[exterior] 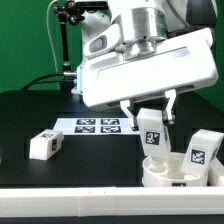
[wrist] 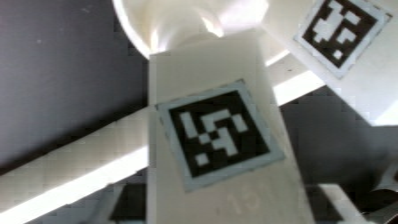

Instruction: Assemble stool

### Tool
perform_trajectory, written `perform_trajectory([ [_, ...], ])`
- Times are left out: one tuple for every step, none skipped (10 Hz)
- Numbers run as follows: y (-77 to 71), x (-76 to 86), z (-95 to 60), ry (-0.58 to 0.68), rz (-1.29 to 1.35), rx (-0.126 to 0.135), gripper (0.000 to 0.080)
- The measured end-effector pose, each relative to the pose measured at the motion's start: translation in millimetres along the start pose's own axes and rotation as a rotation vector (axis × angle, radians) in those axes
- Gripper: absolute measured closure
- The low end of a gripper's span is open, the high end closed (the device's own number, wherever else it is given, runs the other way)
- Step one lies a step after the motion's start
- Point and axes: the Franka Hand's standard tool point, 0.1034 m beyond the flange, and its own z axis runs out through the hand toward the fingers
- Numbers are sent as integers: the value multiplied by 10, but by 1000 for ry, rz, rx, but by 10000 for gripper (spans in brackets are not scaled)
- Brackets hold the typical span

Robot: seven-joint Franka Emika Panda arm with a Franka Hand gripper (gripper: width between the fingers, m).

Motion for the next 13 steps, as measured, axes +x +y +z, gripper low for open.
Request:
perform_trajectory([
  [-9,9,9,1,-2,1,469],
  [-1,24,18,3,-8,1,469],
  [10,30,32,2,-11,0,469],
  [2,28,48,2,-12,1,469],
  [9,12,72,-1,-12,0,469],
  [25,-15,95,-6,-11,-2,469],
  [27,-33,105,-9,-11,-3,469],
  [27,-57,116,-9,-13,-3,469],
  [34,-73,121,-6,-14,-5,469],
  [37,-78,120,1,-15,-5,469],
  [37,-83,116,8,-17,-5,469],
  [37,-80,117,7,-17,-5,469],
  [36,-73,124,-6,-14,-5,469],
])
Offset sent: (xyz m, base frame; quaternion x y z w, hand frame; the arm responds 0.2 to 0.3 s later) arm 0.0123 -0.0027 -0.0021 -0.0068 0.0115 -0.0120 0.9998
